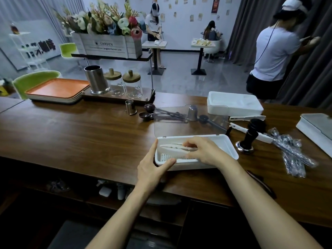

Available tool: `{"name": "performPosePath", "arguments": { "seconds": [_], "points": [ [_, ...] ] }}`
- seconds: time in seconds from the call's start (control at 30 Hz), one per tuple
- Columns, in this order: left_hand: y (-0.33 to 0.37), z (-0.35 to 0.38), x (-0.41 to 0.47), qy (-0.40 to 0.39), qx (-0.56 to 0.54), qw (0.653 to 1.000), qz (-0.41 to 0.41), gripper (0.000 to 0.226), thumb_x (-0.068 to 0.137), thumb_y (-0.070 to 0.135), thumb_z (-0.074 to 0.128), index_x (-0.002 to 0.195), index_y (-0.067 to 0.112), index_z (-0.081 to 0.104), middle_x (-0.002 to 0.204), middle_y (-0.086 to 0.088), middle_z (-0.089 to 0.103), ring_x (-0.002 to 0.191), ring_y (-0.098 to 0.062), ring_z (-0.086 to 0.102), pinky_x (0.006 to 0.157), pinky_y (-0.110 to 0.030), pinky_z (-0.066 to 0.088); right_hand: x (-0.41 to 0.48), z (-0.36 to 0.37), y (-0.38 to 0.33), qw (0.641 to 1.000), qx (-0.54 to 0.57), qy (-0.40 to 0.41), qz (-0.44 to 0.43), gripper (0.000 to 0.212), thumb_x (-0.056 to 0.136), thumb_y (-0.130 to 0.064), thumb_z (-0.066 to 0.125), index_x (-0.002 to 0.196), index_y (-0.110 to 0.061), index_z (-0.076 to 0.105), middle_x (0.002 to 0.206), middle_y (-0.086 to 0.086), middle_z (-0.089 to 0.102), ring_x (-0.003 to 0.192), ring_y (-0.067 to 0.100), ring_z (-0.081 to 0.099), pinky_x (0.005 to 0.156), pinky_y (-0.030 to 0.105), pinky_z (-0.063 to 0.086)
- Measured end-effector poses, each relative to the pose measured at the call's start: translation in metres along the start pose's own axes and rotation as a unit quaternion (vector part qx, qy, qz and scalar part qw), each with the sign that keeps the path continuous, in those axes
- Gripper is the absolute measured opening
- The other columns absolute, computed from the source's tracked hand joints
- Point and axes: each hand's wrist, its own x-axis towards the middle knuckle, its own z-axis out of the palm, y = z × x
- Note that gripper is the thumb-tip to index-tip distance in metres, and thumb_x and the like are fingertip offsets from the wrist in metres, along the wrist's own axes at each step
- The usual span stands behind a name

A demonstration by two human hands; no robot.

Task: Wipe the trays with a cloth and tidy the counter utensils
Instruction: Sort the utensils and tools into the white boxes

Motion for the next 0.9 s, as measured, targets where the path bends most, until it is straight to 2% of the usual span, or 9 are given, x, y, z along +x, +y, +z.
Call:
{"name": "performPosePath", "arguments": {
  "seconds": [0.1, 0.17, 0.27, 0.43, 0.57, 0.63, 0.73, 0.9],
  "points": [
    [-0.001, 0.001, 0.0, -0.001, -0.005, 1.0, -0.009, 0.086, 0.071, 0.073, 0.073, 0.145, 0.068, 0.03, 0.113, 0.05, 0.057, 0.116, 0.015, 0.053, 0.105, -0.027, 0.044, -0.001, -0.001, 0.001, 0.999, -0.033, 0.012, 0.019, 0.033, 0.083, -0.035, 0.078, 0.114, -0.029, 0.067, 0.111, -0.007, 0.061, 0.101, 0.012, 0.056, 0.084, 0.031, 0.05],
    [-0.002, 0.001, 0.0, 0.001, -0.006, 1.0, -0.008, 0.084, 0.071, 0.071, 0.074, 0.144, 0.069, 0.031, 0.112, 0.053, 0.055, 0.114, 0.021, 0.051, 0.105, -0.027, 0.044, 0.001, -0.003, 0.0, 0.999, -0.044, 0.002, 0.029, 0.031, 0.082, -0.035, 0.079, 0.11, -0.029, 0.067, 0.11, -0.006, 0.06, 0.097, 0.013, 0.056, 0.079, 0.029, 0.048],
    [0.0, 0.001, 0.0, 0.005, -0.002, 1.0, -0.006, 0.08, 0.071, 0.069, 0.074, 0.139, 0.073, 0.032, 0.113, 0.052, 0.056, 0.116, 0.019, 0.052, 0.106, -0.029, 0.045, 0.002, -0.006, 0.0, 0.998, -0.05, -0.018, 0.037, 0.032, 0.08, -0.037, 0.079, 0.11, -0.03, 0.069, 0.107, -0.006, 0.062, 0.094, 0.012, 0.057, 0.074, 0.027, 0.045],
    [0.002, 0.002, 0.0, 0.002, 0.001, 1.0, -0.005, 0.083, 0.07, 0.074, 0.07, 0.143, 0.07, 0.031, 0.115, 0.044, 0.061, 0.116, 0.011, 0.056, 0.107, -0.033, 0.046, -0.007, -0.006, -0.001, 0.999, -0.033, 0.007, 0.023, 0.036, 0.084, -0.04, 0.075, 0.119, -0.036, 0.07, 0.107, -0.007, 0.064, 0.094, 0.01, 0.058, 0.079, 0.028, 0.048],
    [0.0, 0.002, 0.001, 0.001, 0.003, 1.0, -0.002, 0.087, 0.069, 0.077, 0.068, 0.146, 0.067, 0.029, 0.121, 0.037, 0.062, 0.119, 0.007, 0.056, 0.107, -0.034, 0.046, -0.009, 0.0, -0.002, 0.999, -0.018, 0.031, 0.03, 0.024, 0.086, -0.036, 0.073, 0.11, -0.039, 0.074, 0.11, -0.008, 0.063, 0.095, 0.01, 0.057, 0.076, 0.027, 0.046],
    [-0.001, 0.002, 0.001, 0.0, 0.005, 1.0, -0.004, 0.089, 0.069, 0.079, 0.068, 0.147, 0.066, 0.027, 0.123, 0.034, 0.062, 0.12, 0.005, 0.056, 0.106, -0.032, 0.045, -0.009, 0.002, -0.004, 0.998, -0.02, 0.026, 0.049, 0.019, 0.086, -0.035, 0.074, 0.105, -0.037, 0.076, 0.11, -0.008, 0.062, 0.097, 0.011, 0.057, 0.08, 0.028, 0.047],
    [-0.003, 0.002, 0.002, -0.003, 0.003, 1.0, 0.0, 0.089, 0.069, 0.078, 0.068, 0.147, 0.067, 0.027, 0.121, 0.041, 0.058, 0.119, 0.009, 0.053, 0.104, -0.027, 0.044, -0.004, 0.006, -0.004, 0.995, -0.025, 0.023, 0.093, 0.016, 0.085, -0.034, 0.077, 0.101, -0.035, 0.076, 0.113, -0.005, 0.064, 0.101, 0.016, 0.059, 0.082, 0.03, 0.049],
    [-0.006, 0.002, 0.004, -0.006, -0.006, 1.0, 0.0, 0.091, 0.07, 0.08, 0.067, 0.15, 0.061, 0.027, 0.137, 0.027, 0.058, 0.129, 0.0, 0.052, 0.11, -0.035, 0.043, 0.006, 0.001, -0.008, 0.991, -0.028, -0.022, 0.129, 0.018, 0.084, -0.031, 0.077, 0.101, -0.029, 0.072, 0.111, -0.004, 0.067, 0.101, 0.016, 0.061, 0.089, 0.034, 0.053]
  ]
}}
